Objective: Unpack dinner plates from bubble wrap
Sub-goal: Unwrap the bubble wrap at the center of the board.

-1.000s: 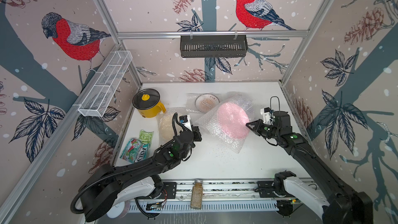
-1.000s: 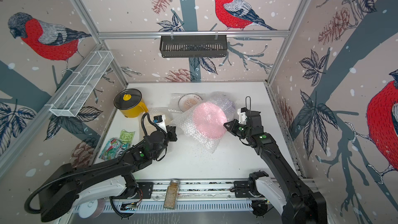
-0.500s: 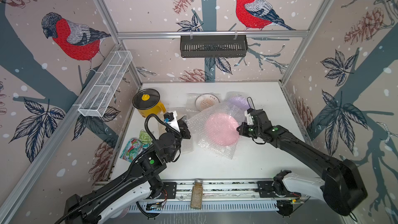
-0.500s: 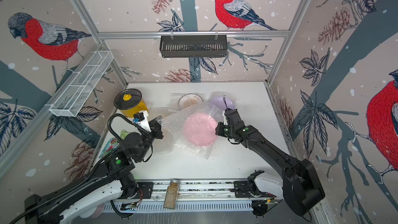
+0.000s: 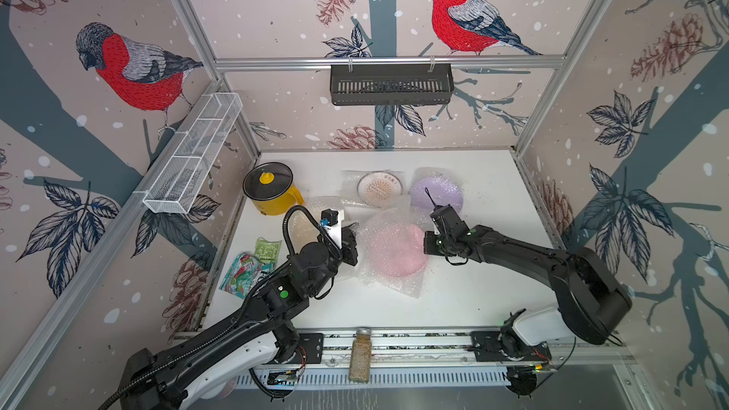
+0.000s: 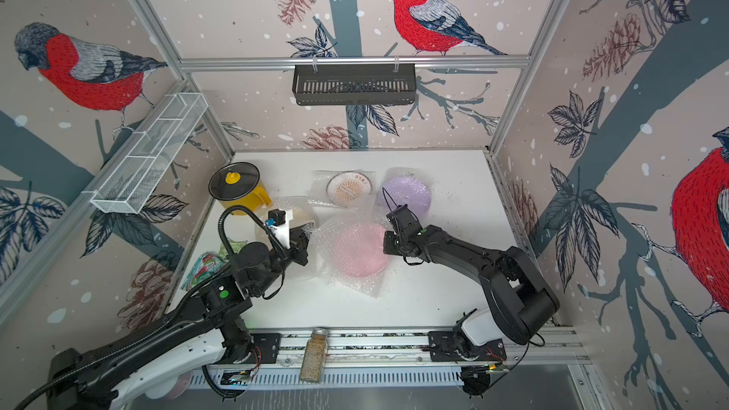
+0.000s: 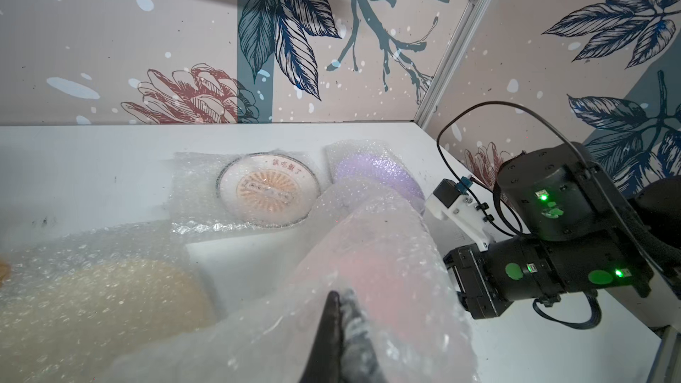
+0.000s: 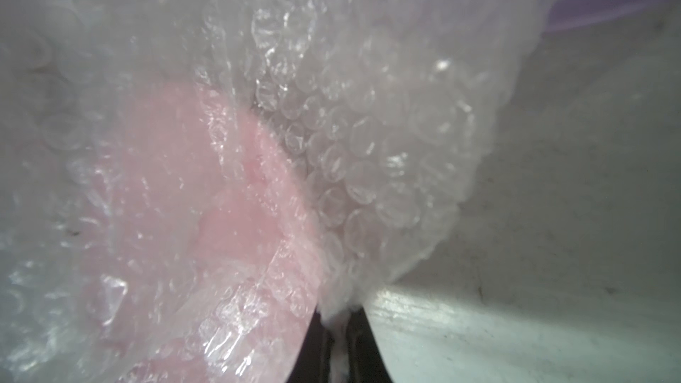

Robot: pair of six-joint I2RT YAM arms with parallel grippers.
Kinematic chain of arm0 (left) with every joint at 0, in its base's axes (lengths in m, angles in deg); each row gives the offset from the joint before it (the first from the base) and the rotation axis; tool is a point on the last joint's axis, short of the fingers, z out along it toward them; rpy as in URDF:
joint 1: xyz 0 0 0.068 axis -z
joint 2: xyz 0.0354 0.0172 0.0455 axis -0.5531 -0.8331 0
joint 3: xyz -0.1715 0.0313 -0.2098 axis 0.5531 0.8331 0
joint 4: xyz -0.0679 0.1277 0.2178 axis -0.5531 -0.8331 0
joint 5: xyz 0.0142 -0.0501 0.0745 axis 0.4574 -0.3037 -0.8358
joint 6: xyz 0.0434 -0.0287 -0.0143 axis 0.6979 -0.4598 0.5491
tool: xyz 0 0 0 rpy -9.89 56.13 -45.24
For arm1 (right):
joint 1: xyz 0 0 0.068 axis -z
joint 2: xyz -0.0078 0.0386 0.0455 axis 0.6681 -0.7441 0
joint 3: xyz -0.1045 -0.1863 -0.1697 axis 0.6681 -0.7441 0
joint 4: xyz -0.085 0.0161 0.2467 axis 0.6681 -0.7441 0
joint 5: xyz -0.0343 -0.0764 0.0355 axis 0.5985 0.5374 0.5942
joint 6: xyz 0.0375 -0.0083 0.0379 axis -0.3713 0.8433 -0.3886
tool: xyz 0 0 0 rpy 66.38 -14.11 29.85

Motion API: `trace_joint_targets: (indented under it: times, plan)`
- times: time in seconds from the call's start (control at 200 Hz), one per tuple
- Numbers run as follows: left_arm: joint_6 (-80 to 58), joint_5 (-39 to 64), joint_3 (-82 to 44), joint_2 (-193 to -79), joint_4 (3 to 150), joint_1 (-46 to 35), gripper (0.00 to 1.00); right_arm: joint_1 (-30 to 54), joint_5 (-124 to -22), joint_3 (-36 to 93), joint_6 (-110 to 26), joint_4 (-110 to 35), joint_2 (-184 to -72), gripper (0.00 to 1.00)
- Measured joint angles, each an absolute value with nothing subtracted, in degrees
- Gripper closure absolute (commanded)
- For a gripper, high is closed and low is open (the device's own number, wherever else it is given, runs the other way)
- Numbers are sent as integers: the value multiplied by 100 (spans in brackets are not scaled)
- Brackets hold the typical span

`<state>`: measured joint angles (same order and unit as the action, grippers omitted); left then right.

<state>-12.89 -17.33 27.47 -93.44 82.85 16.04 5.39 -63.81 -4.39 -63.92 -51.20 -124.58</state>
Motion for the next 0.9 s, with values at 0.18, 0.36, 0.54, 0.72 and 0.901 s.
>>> trace_joint_targets:
  times: [0.18, 0.36, 0.54, 0.72, 0.901]
  plan:
    - [-1319, -1492, 2813, -9409, 8298, 1606, 100, 525, -6357, -378, -6366, -5092, -12587, 57]
    - [-1326, -1331, 2826, -9442, 8298, 1606, 100, 556, -6221, -209, -6342, -5225, -12324, 33]
    - [-1321, -977, 2760, -9565, 8381, 1615, 100, 923, -5935, -78, -6235, -5601, -11435, 12]
    - [-1171, -644, 2395, -10338, 8654, 2048, 100, 1085, -5843, 130, -6056, -6023, -10377, 1]
    - [-956, -430, 1812, -11676, 9068, 2697, 100, 1380, -5880, 315, -5925, -6331, -9728, 1]
